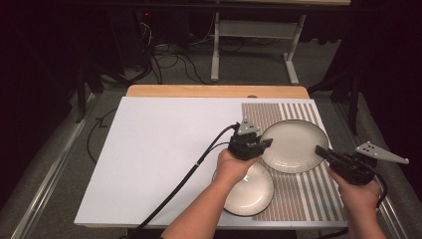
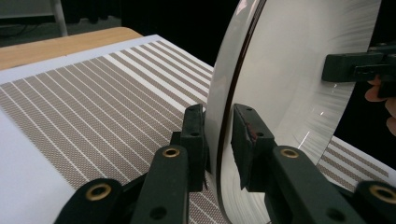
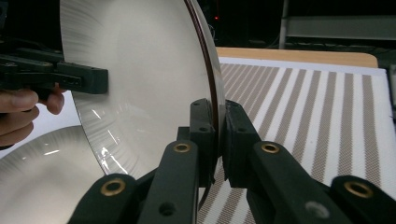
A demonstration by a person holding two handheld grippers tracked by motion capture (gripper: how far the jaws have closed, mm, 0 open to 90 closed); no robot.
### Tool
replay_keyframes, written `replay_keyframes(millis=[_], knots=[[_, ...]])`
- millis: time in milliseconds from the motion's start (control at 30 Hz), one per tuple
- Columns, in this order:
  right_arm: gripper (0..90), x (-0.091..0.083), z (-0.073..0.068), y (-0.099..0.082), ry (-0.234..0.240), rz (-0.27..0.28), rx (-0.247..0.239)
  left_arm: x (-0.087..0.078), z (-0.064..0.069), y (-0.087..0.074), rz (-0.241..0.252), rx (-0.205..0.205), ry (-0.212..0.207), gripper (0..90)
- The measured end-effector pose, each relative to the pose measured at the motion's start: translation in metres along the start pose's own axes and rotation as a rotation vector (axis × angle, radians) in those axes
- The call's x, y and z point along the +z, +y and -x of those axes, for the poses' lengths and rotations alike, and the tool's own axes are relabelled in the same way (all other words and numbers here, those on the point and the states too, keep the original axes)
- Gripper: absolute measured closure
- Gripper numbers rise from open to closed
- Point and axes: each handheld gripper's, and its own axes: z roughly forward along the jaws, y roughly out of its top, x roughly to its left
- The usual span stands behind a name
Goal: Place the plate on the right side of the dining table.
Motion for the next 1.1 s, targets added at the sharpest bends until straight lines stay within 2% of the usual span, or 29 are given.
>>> replay_keyframes(millis=[67, 200, 300, 467, 567, 733, 933, 1100], knots=[[86.0, -0.001, 0.002, -0.001, -0.009, -0.003, -0.001, 0.003, 0.0, 0.0, -0.003, -0.001, -0.001, 74.6], [86.0, -0.003, 0.011, -0.007, -0.034, -0.012, 0.02, 0.021, 0.001, -0.002, -0.028, -0.008, 0.0, 73.9], [85.9, -0.001, 0.016, -0.011, -0.038, -0.023, 0.031, 0.025, 0.0, -0.003, -0.039, -0.012, 0.003, 73.8], [86.0, 0.007, 0.022, -0.019, -0.044, -0.052, 0.058, 0.035, -0.007, -0.009, -0.079, -0.049, 0.012, 72.9], [86.0, 0.01, 0.021, -0.021, -0.053, -0.065, 0.056, 0.038, -0.008, -0.011, -0.093, -0.059, 0.017, 72.4], [86.0, 0.011, 0.022, -0.025, -0.048, -0.077, 0.065, 0.037, -0.007, -0.014, -0.11, -0.044, 0.021, 72.6], [85.9, 0.013, 0.02, -0.027, -0.047, -0.092, 0.064, 0.037, -0.009, -0.018, -0.122, -0.055, 0.026, 72.6], [86.0, 0.016, 0.019, -0.029, -0.049, -0.115, 0.049, 0.038, -0.011, -0.024, -0.144, -0.06, 0.033, 72.5]])
